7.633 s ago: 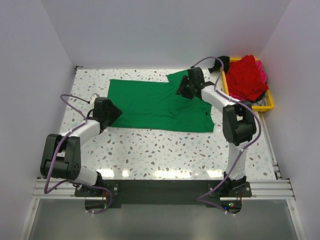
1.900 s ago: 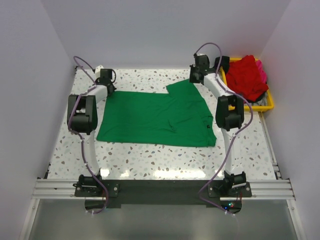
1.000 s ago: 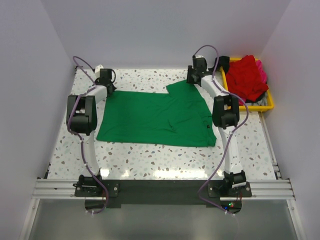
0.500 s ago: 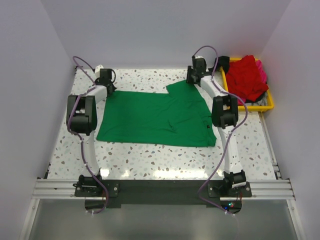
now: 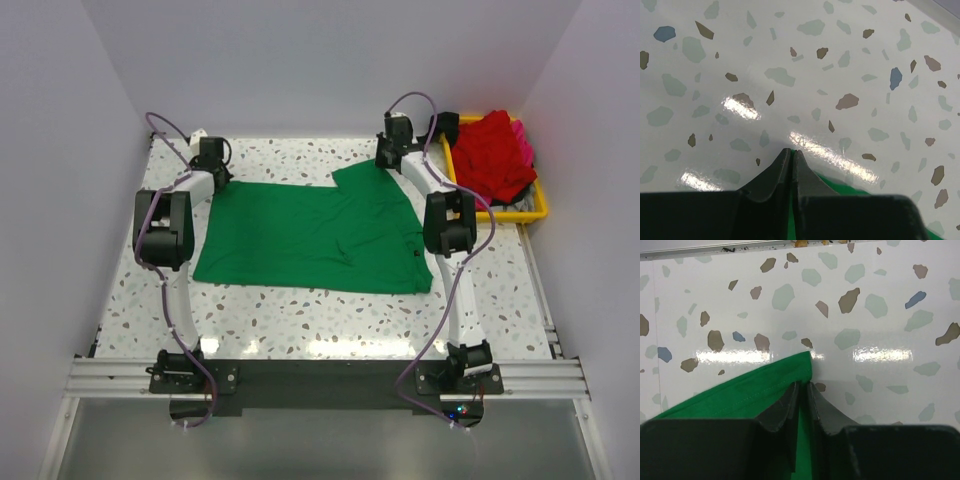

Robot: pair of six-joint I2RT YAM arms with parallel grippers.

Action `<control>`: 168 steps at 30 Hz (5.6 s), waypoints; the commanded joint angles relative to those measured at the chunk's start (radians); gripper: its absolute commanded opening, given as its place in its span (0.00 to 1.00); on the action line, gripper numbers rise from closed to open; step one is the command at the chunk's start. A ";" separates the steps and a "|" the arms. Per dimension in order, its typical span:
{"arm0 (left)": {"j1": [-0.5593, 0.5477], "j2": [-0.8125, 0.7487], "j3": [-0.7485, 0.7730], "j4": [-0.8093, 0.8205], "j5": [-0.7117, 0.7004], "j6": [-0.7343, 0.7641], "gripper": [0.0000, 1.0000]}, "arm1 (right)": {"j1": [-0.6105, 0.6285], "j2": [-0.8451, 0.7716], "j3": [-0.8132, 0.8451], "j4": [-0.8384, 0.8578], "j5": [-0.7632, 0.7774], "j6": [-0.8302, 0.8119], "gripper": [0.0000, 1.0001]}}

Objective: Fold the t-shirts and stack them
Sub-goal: Fold the tshirt

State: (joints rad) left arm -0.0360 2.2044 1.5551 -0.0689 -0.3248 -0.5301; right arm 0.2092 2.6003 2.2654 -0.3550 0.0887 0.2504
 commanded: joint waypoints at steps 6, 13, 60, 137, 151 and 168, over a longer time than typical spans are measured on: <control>0.007 -0.028 -0.018 0.054 0.006 0.012 0.00 | 0.002 -0.111 -0.036 0.010 0.036 0.012 0.01; 0.016 -0.034 -0.021 0.054 0.013 0.012 0.00 | -0.002 -0.223 -0.110 0.039 0.057 0.010 0.00; 0.059 -0.327 -0.273 -0.021 -0.011 -0.120 0.08 | -0.007 -1.005 -1.090 0.183 0.039 0.274 0.00; 0.056 -0.678 -0.736 0.054 -0.011 -0.312 0.39 | -0.005 -1.372 -1.613 0.211 -0.086 0.354 0.04; -0.070 -0.664 -0.711 0.129 0.053 -0.274 0.39 | -0.001 -1.445 -1.672 0.220 -0.086 0.331 0.38; -0.284 -0.607 -0.682 0.150 0.099 -0.231 0.40 | 0.190 -0.899 -1.219 0.294 0.080 0.210 0.49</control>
State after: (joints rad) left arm -0.2932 1.6051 0.8452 0.0402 -0.2276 -0.7815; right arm 0.4015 1.6489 0.9680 -0.1055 0.1112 0.5098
